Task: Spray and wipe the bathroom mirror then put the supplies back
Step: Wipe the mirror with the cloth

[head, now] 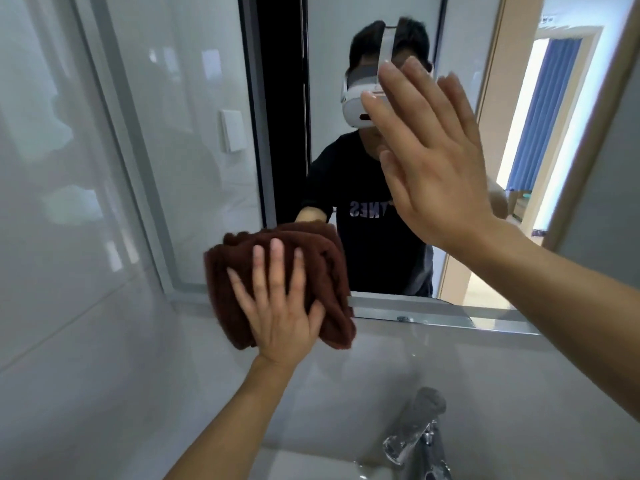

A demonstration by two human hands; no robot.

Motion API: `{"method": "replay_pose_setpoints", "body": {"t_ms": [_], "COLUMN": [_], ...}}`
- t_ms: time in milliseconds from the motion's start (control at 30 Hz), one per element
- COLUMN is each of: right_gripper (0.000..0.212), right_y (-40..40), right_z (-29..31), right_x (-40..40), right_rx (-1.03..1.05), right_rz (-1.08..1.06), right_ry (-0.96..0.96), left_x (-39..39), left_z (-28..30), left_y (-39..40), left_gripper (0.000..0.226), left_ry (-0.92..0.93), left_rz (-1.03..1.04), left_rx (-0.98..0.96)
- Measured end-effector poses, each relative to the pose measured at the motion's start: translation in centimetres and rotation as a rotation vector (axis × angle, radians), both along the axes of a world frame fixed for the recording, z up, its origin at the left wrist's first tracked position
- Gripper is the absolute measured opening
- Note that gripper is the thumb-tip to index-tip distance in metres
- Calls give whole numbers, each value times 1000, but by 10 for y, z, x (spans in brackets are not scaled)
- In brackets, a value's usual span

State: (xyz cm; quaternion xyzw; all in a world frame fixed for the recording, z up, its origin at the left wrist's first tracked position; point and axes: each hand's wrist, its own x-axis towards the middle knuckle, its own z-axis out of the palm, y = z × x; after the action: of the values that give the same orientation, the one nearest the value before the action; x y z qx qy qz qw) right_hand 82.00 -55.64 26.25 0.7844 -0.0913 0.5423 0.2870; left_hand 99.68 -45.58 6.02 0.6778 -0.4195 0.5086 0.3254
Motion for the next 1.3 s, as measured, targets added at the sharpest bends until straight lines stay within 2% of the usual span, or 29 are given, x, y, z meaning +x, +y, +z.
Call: {"method": "replay_pose_setpoints", "body": {"t_ms": [300, 433, 533, 600, 733, 833, 933, 1033, 1133, 1200, 1300], "right_gripper": [51, 52, 57, 59, 55, 55, 54, 52, 48, 46, 43], "right_y": [-28, -40, -49, -52, -52, -50, -46, -36, -21, -12, -5], "right_z": [-21, -29, -26, -20, -4, 3, -8, -38, -84, -119, -159], "right_x": [-80, -124, -155, -169, -180, -188, -199, -202, -204, -203, -193], "right_rx": [76, 145, 214, 264, 321, 374, 428, 475, 574, 679, 787], "right_rz": [-69, -122, -131, -137, -116, -45, -3, 14, 33, 82, 170], "right_ry": [-24, -53, -119, -161, -280, -373, -462, -511, -542, -616, -752], "left_x": [-112, -143, -150, -153, -165, -177, -194, -214, -233, -239, -241], "left_z": [4, 33, 84, 136, 256, 290, 266, 204, 126, 88, 66], "left_y": [-68, -81, -81, -85, -95, -100, -108, -121, -131, -133, -125], "left_gripper": [66, 66, 67, 67, 72, 73, 74, 77, 81, 86, 82], "left_ry": [-303, -461, -542, -512, -364, -288, -253, -323, -415, -356, -232], "left_rz": [-57, -213, -344, -367, -244, -149, -129, -217, -448, -603, -784], "left_rx": [169, 287, 291, 252, 151, 125, 108, 159, 282, 374, 432]}}
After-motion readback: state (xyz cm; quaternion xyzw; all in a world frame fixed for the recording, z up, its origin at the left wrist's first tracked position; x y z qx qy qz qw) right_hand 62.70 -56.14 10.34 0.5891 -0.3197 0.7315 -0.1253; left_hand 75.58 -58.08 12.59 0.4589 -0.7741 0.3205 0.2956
